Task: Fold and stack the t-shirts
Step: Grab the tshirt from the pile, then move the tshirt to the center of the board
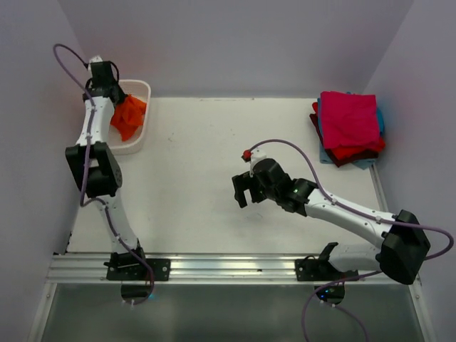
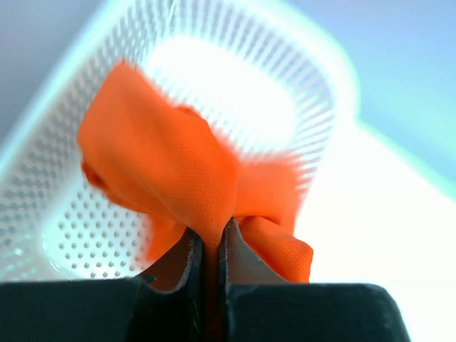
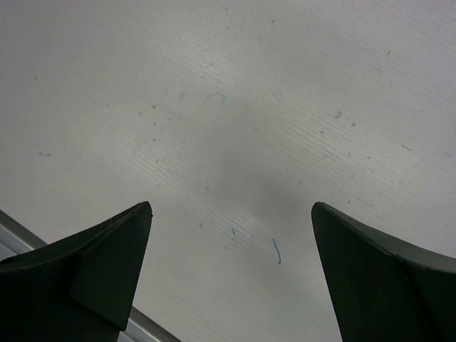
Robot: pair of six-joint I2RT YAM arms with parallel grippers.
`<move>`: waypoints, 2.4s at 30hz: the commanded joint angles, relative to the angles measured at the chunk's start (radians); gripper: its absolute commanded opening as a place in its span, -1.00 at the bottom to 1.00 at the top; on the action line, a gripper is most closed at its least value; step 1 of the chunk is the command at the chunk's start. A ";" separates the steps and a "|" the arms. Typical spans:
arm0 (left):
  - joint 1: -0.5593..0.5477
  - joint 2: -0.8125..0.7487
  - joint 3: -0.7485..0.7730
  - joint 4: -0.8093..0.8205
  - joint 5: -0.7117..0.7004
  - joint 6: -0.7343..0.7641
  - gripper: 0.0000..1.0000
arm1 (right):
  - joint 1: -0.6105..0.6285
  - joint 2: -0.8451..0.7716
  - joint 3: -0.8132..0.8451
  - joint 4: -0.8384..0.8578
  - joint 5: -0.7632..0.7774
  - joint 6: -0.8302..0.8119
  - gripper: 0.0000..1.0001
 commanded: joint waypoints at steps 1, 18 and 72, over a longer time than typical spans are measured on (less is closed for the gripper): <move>-0.006 -0.335 0.015 0.167 0.074 -0.048 -1.00 | 0.003 0.024 0.028 0.047 -0.015 -0.003 0.97; -0.426 -1.049 -1.108 0.499 0.697 -0.423 0.33 | 0.002 -0.269 0.012 -0.039 0.393 0.069 0.98; -0.709 -1.748 -1.364 0.169 -0.206 -0.337 1.00 | 0.112 0.828 0.804 -0.317 0.215 -0.064 -0.63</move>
